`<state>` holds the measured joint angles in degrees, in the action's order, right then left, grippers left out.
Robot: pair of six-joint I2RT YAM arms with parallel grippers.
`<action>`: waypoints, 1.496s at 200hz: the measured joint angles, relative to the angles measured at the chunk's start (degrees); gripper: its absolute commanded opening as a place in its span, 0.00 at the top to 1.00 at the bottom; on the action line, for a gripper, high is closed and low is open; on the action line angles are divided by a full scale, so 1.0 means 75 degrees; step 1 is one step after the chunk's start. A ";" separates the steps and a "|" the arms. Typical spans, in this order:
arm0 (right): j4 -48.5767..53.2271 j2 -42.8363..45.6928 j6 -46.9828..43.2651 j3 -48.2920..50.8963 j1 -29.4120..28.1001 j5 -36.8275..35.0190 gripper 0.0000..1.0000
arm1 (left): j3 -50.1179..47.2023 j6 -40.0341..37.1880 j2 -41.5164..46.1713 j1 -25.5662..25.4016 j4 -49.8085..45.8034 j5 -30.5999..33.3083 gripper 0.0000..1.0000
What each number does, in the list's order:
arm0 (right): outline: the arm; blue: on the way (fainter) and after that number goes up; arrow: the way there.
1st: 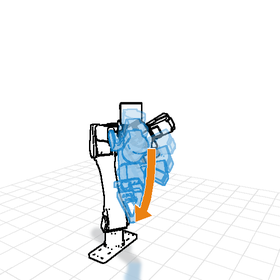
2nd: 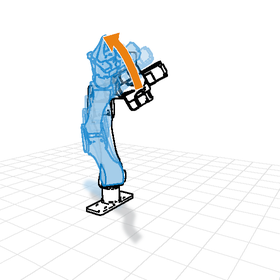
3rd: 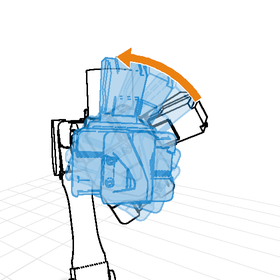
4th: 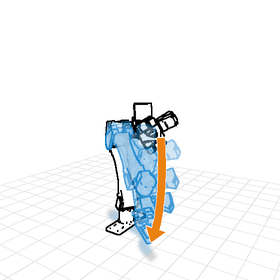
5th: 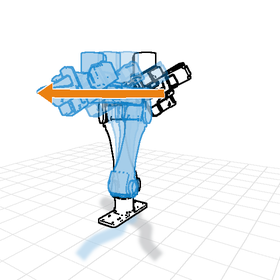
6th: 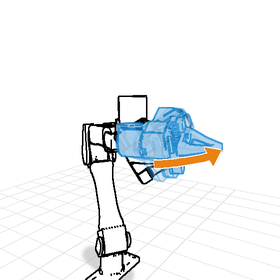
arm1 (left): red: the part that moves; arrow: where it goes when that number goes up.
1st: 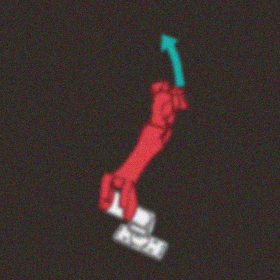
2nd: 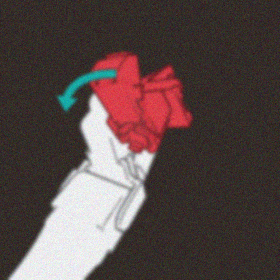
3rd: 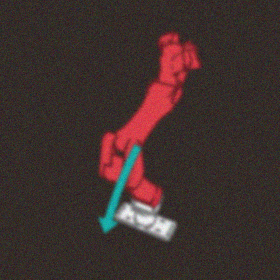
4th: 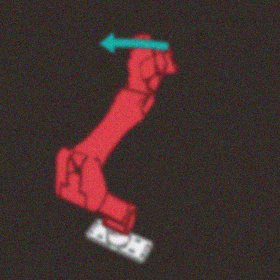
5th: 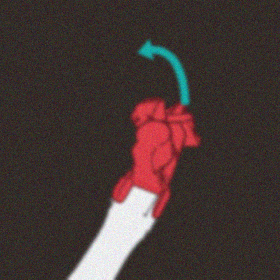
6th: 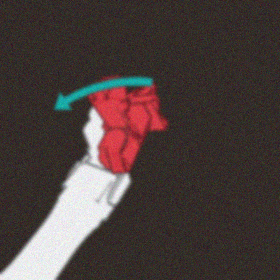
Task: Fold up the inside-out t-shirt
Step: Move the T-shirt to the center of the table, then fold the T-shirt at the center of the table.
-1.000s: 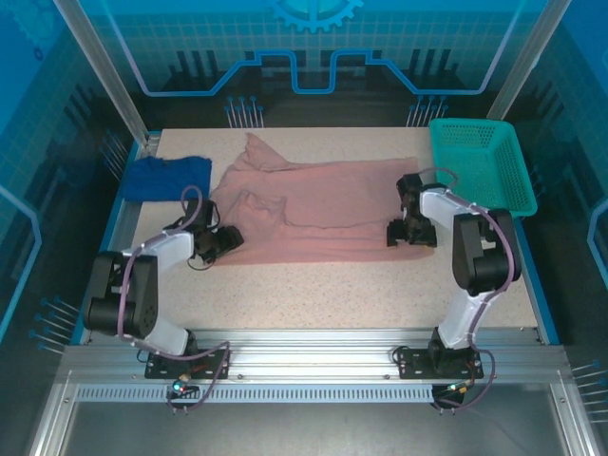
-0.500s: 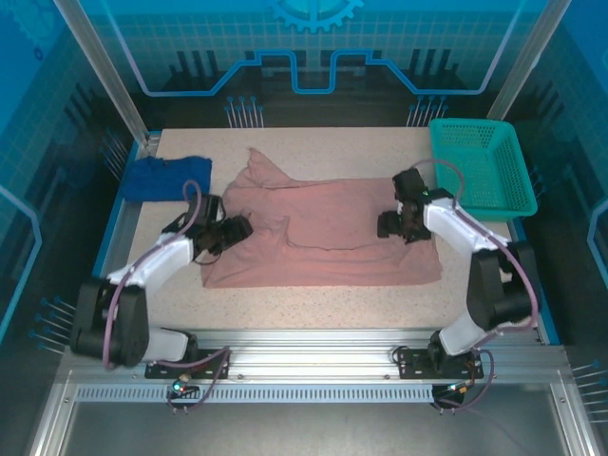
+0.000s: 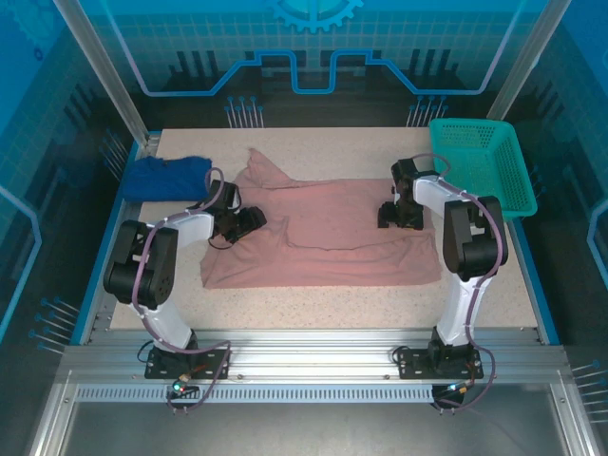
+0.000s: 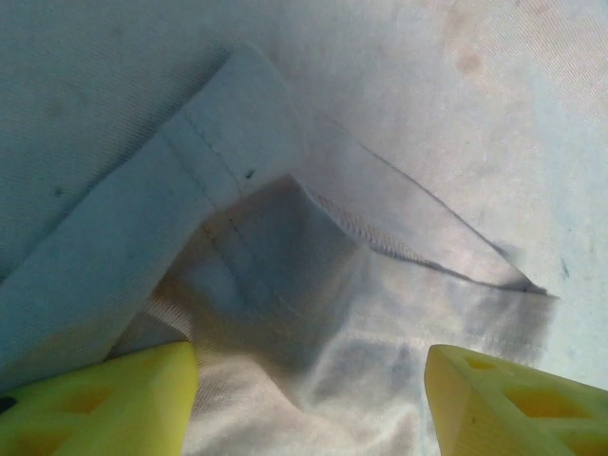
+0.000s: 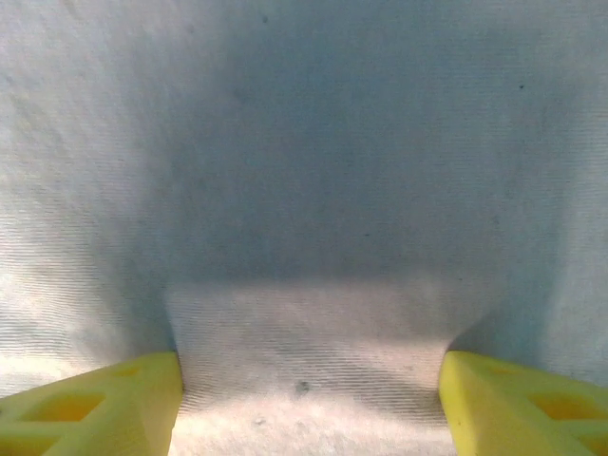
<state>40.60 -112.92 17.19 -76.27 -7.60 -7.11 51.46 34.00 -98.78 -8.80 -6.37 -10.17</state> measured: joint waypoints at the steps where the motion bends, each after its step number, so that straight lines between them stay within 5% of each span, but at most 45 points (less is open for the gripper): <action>1: -0.0006 0.0012 -0.0009 0.0012 0.0000 -0.0003 0.28 | -0.0020 0.0000 0.0017 0.0000 0.0009 0.0000 0.34; 64: 0.0076 0.0379 -0.0230 0.0376 -0.0149 -0.0076 0.26 | 0.0291 -0.0154 0.0466 0.0009 -0.0697 0.0414 0.32; 162: -0.0227 0.0379 -0.0452 -0.0513 -0.0874 -0.0248 0.24 | 0.5199 -0.1020 -0.2806 0.0143 -0.1594 0.0918 0.49; 256: -0.0254 0.0379 -0.0560 -0.0402 -0.0874 -0.0251 0.23 | 0.6770 -0.1422 -0.3946 0.0201 -0.2771 0.1078 0.50; 299: -0.0286 0.0379 -0.0560 -0.0373 -0.0874 -0.0251 0.23 | 0.8489 -0.1591 -0.4765 0.0466 -0.3072 0.1189 0.50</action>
<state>38.46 -110.08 12.99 -79.07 -14.15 -8.99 115.13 22.06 -134.52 -5.30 -29.41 -1.26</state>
